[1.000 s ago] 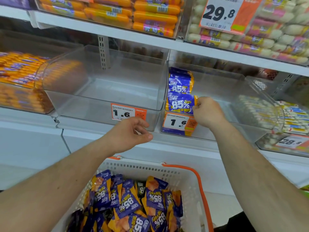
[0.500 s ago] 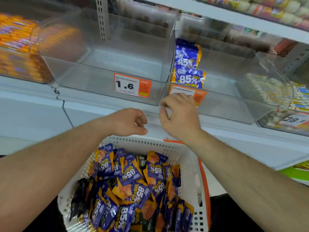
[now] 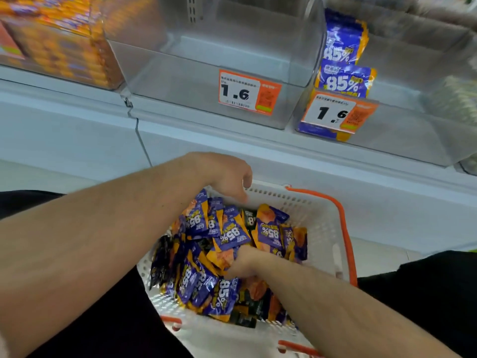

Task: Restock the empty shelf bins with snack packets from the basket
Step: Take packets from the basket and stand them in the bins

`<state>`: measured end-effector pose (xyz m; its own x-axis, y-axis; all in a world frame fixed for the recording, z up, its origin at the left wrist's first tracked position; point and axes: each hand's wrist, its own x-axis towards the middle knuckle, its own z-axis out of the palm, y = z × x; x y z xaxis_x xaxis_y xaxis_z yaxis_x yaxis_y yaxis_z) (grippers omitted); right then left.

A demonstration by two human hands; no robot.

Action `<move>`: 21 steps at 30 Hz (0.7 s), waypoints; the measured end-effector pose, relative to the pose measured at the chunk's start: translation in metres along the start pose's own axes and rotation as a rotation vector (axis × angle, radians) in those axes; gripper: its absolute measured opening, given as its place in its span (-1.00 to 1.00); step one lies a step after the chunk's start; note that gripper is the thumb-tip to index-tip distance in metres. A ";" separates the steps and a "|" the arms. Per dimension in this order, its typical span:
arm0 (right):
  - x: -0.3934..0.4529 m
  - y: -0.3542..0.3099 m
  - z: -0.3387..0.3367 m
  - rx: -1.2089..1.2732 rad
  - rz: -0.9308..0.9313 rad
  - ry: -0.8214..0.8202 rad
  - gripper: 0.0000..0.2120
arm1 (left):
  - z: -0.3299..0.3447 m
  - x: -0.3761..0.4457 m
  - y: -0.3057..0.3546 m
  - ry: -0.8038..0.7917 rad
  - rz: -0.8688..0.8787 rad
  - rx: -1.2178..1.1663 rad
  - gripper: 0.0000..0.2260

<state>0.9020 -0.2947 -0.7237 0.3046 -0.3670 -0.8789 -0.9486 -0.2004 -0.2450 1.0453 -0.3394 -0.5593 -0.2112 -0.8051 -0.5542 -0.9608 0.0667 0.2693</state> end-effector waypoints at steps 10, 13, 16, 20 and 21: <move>-0.006 0.003 -0.028 -0.052 -0.035 0.190 -0.74 | 0.001 0.002 0.000 -0.007 -0.002 -0.008 -0.53; -0.041 0.005 -0.077 -0.159 -0.144 0.238 -0.72 | 0.000 0.000 0.003 -0.018 0.006 -0.048 -0.53; -0.079 0.010 -0.123 -0.159 -0.251 0.372 -0.78 | -0.002 -0.002 0.008 -0.033 0.030 -0.083 -0.52; -0.113 0.019 -0.159 0.105 -0.404 0.457 -0.78 | 0.000 0.004 0.009 -0.016 0.074 -0.156 -0.66; -0.121 0.020 -0.165 0.187 -0.449 0.469 -0.76 | 0.000 0.004 0.010 0.007 0.092 -0.199 -0.69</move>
<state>0.8601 -0.4042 -0.5549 0.6378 -0.6488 -0.4151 -0.7074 -0.2804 -0.6488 1.0349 -0.3420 -0.5588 -0.2944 -0.8051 -0.5150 -0.8828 0.0227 0.4692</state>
